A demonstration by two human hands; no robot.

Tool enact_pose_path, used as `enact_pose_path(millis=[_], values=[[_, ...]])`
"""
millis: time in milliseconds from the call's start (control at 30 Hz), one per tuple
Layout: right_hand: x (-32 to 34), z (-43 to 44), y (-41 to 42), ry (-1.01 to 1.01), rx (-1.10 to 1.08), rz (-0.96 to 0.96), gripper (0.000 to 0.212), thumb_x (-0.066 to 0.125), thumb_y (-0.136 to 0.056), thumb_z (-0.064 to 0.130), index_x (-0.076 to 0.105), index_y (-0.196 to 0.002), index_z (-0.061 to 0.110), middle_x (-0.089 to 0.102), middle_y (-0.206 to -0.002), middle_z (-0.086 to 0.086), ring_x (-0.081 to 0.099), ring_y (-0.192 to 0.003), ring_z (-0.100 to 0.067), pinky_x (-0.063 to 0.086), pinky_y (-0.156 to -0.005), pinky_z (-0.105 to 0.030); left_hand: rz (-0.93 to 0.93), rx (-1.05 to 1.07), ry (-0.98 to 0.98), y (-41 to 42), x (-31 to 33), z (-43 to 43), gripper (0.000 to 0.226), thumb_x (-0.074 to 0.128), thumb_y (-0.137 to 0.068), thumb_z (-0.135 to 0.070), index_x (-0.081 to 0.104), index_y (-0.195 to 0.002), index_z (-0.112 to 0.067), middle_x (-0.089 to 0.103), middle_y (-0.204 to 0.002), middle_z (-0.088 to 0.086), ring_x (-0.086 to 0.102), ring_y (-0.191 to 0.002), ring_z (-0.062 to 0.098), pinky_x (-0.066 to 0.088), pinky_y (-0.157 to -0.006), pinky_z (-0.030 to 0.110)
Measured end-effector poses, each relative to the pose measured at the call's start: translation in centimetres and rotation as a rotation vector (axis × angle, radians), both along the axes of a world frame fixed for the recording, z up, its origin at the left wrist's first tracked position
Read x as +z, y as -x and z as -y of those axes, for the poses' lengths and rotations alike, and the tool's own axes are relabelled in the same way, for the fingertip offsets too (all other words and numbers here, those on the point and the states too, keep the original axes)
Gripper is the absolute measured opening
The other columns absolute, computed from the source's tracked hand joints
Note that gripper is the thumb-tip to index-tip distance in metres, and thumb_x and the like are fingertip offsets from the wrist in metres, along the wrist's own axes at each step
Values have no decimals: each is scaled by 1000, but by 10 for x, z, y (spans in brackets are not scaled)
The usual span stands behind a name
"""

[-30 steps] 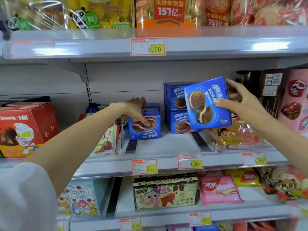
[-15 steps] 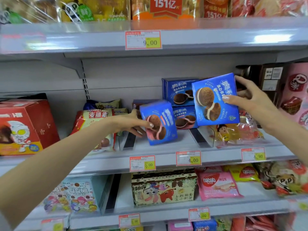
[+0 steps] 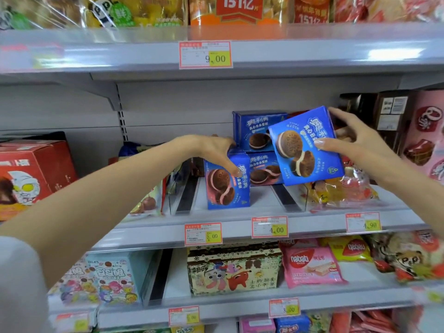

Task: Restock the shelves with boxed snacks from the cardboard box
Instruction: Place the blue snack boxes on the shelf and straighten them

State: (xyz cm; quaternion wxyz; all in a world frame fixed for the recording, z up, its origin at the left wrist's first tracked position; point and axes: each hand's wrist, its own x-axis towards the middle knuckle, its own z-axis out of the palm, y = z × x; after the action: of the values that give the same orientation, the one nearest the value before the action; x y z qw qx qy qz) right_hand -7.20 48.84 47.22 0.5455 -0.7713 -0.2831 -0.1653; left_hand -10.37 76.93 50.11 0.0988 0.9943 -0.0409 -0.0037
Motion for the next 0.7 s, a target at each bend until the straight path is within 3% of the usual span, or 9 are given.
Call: enact_pose_path(millis=[100,167,233,367,500,633,700], values=[[-1,12,-2,18,-24,35,74,77,-75,23,40,-139,33,53,-91,7,54,-80,-7,45,-69,-20,117,-21,105,6,4,-6,82,77,-71,-43,37,-136,-15,52,-122,-6,55,-106,13,45,-90,22],[1,22,-2,23,-46,48,77,81,-69,29,43,-136,36,52,-91,4,50,-74,-5,43,-68,-18,193,-58,356,15,13,-8,60,76,-75,-31,45,-125,-18,58,-107,-7,61,-90,5,51,-75,15],[5,30,-1,29,-40,47,76,77,-54,46,49,-125,44,54,-98,-3,49,-75,-9,45,-66,-14,237,-109,558,18,13,-6,37,74,-77,-20,51,-106,-24,62,-96,-10,62,-78,-3,52,-69,12],[13,41,-7,30,-34,69,60,66,-45,61,56,-103,54,56,-116,-15,51,-84,-15,44,-60,-5,163,-131,684,8,-17,10,33,76,-76,-11,57,-101,-22,67,-97,-8,64,-81,-3,51,-74,14],[20,42,-12,50,-10,120,68,68,-49,59,56,-114,46,56,-117,-14,49,-84,-13,43,-65,-6,45,-59,769,-7,-51,26,27,73,-79,-13,52,-89,-27,65,-92,-10,63,-78,-3,53,-69,14],[31,22,-10,128,54,212,77,71,-51,51,53,-124,34,58,-101,11,52,-76,9,39,-68,0,48,-8,842,-16,-68,29,25,71,-82,-16,50,-86,-30,61,-89,-12,60,-85,6,51,-78,25],[39,2,-10,224,89,296,79,70,-52,54,51,-126,33,55,-103,23,53,-81,17,38,-74,0,60,36,845,-17,-71,27,28,72,-81,-20,47,-92,-28,60,-94,-10,58,-91,8,51,-78,28]])
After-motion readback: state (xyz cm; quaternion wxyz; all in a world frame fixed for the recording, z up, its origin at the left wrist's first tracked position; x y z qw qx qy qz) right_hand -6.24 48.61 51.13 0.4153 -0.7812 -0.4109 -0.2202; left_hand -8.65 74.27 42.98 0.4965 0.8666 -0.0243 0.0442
